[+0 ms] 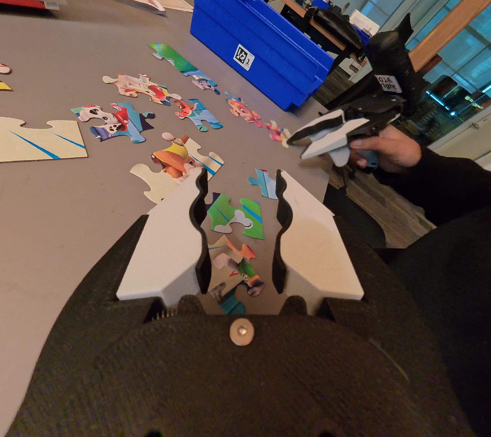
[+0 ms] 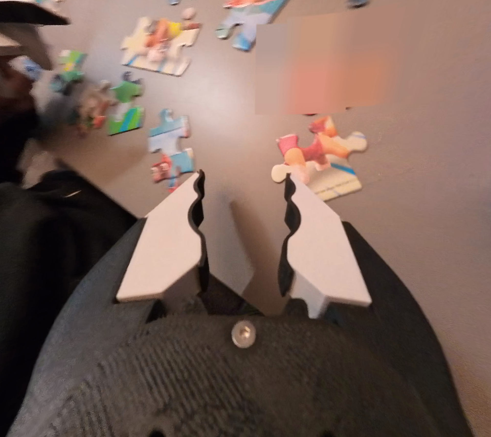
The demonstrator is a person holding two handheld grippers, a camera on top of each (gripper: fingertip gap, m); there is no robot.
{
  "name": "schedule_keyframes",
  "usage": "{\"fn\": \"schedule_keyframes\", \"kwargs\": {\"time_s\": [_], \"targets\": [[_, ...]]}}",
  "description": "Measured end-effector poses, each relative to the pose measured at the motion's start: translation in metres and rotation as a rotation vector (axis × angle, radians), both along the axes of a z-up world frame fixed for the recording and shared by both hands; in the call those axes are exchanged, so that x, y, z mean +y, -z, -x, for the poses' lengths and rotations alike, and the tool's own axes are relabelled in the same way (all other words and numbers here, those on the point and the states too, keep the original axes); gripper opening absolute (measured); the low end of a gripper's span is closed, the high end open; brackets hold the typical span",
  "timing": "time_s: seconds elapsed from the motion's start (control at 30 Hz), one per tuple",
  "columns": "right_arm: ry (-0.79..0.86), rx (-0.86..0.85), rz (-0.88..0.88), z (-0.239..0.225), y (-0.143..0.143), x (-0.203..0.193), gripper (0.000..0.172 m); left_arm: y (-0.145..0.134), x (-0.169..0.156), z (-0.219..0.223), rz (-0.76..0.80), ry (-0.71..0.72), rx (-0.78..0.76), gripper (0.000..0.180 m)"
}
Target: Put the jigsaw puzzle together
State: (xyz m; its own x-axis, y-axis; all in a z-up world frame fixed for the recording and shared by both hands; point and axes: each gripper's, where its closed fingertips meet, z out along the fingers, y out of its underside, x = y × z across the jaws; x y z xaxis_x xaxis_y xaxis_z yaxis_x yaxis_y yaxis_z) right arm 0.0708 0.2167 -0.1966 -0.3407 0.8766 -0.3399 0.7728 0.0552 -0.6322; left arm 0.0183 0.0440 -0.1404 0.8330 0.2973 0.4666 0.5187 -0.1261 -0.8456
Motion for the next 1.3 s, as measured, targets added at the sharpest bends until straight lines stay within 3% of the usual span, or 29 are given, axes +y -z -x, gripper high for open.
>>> {"fn": "schedule_keyframes", "kwargs": {"time_s": [0.07,0.2,0.37,0.5,0.63,0.8,1.2,1.23,1.3], "targets": [[-0.062,0.049,0.006,0.001,-0.010,-0.012,0.065,-0.001,0.000,0.000,-0.002,-0.001,0.003,0.049],[-0.040,0.177,-0.187,0.021,-0.020,0.021,0.061,-0.001,-0.002,0.000,-0.007,-0.001,-0.002,0.049],[-0.106,0.159,-0.222,0.026,-0.003,0.017,0.066,-0.004,-0.004,0.001,-0.007,-0.010,0.009,0.049],[-0.162,0.169,-0.346,0.030,0.012,0.016,0.071,-0.002,-0.004,0.002,-0.010,-0.009,0.001,0.049],[-0.161,0.159,-0.336,0.037,0.012,0.013,0.065,-0.001,-0.004,0.002,-0.009,-0.006,-0.006,0.049],[-0.100,0.131,-0.317,0.040,0.012,0.019,0.040,0.000,-0.006,0.005,-0.012,-0.015,-0.008,0.049],[-0.078,0.146,-0.292,0.043,0.005,0.015,0.039,0.000,-0.009,0.006,-0.020,-0.017,-0.019,0.049],[-0.077,0.157,-0.284,0.045,0.001,0.015,0.025,0.000,-0.008,0.006,-0.021,-0.017,-0.019,0.049],[-0.060,0.185,-0.265,0.052,-0.007,0.013,0.027,0.000,-0.008,0.006,-0.022,-0.016,-0.020,0.049]]}}
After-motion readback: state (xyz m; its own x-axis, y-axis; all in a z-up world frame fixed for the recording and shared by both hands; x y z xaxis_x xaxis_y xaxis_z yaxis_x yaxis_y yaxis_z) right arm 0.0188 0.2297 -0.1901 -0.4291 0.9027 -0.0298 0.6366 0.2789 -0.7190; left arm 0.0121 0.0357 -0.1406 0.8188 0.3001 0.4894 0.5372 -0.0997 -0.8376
